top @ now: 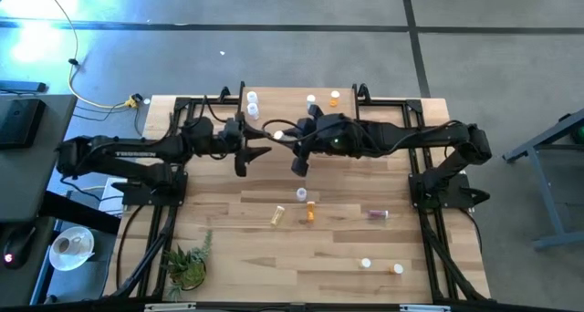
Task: Pick and place medicine bottles onto shelf by color
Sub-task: Put the top right yellow pill bottle on the shelf
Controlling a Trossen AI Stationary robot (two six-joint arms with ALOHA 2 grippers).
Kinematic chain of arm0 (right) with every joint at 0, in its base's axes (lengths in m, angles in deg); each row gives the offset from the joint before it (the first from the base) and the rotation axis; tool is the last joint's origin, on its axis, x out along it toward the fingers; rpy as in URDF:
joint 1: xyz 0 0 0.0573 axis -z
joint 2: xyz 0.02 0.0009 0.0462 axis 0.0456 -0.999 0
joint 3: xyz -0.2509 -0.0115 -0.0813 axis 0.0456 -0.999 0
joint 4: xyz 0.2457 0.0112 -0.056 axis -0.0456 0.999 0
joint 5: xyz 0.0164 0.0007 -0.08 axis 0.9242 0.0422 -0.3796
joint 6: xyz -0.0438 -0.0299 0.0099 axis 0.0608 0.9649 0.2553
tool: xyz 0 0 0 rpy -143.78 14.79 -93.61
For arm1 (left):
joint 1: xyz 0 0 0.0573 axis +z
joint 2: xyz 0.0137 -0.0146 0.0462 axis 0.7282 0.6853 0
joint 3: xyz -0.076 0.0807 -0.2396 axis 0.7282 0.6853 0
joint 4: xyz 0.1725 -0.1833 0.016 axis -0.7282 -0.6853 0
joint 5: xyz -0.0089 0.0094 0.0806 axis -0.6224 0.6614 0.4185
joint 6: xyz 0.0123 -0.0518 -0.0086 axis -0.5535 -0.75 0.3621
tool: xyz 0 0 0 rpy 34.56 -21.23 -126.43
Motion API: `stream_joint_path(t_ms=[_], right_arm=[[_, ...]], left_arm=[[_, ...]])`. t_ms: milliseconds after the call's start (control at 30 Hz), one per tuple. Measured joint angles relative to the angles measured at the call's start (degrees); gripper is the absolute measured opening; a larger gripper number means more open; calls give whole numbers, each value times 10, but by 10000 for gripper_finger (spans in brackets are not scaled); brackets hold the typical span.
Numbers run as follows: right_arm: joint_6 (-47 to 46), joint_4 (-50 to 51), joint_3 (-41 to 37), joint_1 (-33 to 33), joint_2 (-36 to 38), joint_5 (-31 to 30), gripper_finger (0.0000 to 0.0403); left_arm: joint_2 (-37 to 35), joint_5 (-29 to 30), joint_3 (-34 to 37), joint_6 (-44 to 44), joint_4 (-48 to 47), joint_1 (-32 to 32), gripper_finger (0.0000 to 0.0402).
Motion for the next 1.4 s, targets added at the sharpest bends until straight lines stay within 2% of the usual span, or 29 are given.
stream_joint_path(t_ms=[333, 667, 900, 1267, 1400], right_arm=[[37, -46, 0, -3, 0, 31, 88], [37, -57, 0, -1, -2, 32, 88], [41, -93, 0, 0, -16, 32, 88], [30, -123, 0, -2, -37, 32, 88], [22, -125, 0, -2, -41, 28, 88]], left_arm=[[76, -1, 0, 15, 145, -49, 209], [83, 8, 0, 14, 224, -52, 209], [83, 50, 0, 15, 231, -52, 209], [83, 53, 0, 15, 231, -49, 208], [83, 61, 0, 10, 226, -50, 192]])
